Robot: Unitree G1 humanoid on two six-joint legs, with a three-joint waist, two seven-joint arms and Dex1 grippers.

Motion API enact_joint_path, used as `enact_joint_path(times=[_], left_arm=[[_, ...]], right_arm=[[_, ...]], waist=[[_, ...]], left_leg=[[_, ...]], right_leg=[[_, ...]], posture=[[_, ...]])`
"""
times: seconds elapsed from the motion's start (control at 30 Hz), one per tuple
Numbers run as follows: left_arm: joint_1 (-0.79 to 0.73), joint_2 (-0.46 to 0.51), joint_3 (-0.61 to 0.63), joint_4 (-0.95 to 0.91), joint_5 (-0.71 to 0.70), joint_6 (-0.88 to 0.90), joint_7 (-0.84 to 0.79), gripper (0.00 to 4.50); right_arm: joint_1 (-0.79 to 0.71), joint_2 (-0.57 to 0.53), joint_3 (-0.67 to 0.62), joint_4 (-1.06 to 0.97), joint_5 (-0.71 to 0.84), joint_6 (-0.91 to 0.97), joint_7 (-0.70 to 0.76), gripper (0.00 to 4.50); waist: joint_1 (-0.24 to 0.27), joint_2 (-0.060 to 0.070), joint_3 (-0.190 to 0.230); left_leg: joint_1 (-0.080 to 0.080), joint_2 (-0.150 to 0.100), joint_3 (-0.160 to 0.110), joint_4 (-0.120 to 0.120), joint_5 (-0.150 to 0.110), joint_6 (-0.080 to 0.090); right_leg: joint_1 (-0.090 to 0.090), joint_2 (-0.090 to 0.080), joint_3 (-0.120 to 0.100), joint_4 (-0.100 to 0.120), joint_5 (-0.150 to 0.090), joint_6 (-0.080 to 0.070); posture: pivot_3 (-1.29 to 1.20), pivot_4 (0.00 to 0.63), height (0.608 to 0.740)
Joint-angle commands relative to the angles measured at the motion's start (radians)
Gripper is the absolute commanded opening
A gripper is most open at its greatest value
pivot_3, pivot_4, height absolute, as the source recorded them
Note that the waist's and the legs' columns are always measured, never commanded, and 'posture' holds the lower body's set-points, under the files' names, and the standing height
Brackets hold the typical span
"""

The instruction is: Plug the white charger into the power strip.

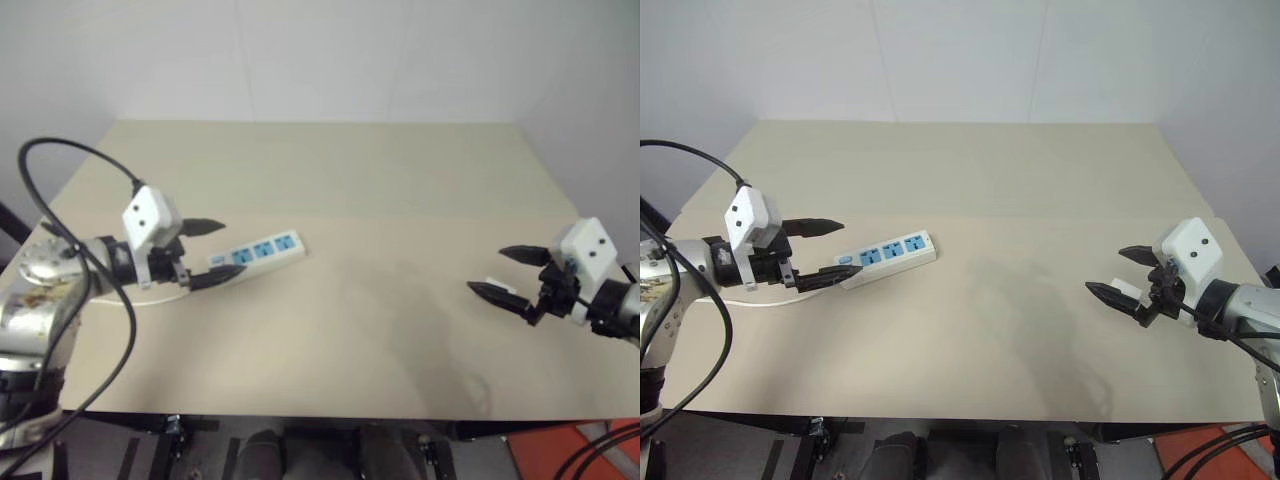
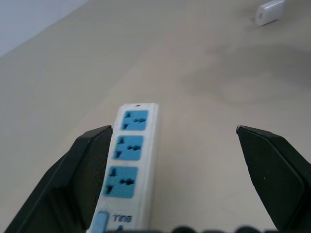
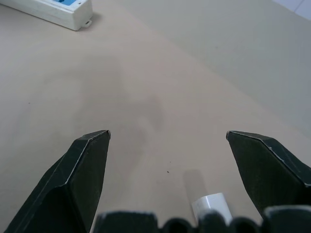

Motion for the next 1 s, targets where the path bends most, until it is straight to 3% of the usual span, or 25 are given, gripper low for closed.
enact_joint_path(times=[0.03,0.13,0.23,0.43,1.0], left_arm=[[-0.073,0.011,0.001,0.151,0.052,-0.092,0.004,4.48],[-0.103,0.02,-0.001,0.261,0.061,-0.165,-0.057,4.48],[-0.112,0.02,-0.027,0.467,0.113,-0.367,-0.159,4.48],[-0.217,-0.051,-0.095,0.788,0.205,-0.61,-0.208,4.48],[-0.359,-0.197,-0.205,1.134,0.375,-0.798,-0.166,4.48]], right_arm=[[-0.034,-0.005,-0.003,-0.023,0.017,-0.001,-0.016,4.5],[-0.053,-0.001,0.003,-0.017,0.025,0.004,-0.022,4.5],[-0.086,0.011,0.01,-0.02,0.042,0.024,-0.037,4.5],[-0.106,0.018,0.0,-0.03,0.075,0.058,-0.056,4.5],[-0.12,0.024,-0.029,-0.1,0.186,0.115,-0.117,4.5]], waist=[[0.0,0.0,0.0],[0.0,0.0,0.0],[-0.003,0.0,0.0],[0.01,-0.001,0.0],[0.006,-0.002,0.0]], left_leg=[[0.0,0.0,0.0,0.0,0.0,0.0],[0.0,0.0,0.0,0.0,0.0,0.0],[-0.001,0.0,0.001,0.0,0.0,0.0],[-0.001,0.0,0.001,0.0,0.0,0.0],[-0.002,0.0,0.0,0.0,0.0,0.001]], right_leg=[[0.0,0.0,0.0,0.0,0.0,0.0],[0.0,0.0,0.0,-0.001,0.0,0.0],[0.0,0.0,0.0,-0.001,0.0,0.0],[0.0,0.0,-0.001,0.0,0.0,-0.001],[-0.001,0.0,-0.001,0.0,0.0,0.0]], posture=[[0.0,0.15,0.74],[0.0,0.15,0.74],[0.0,0.15,0.74],[0.0,0.15,0.74],[0.0,0.15,0.74]])
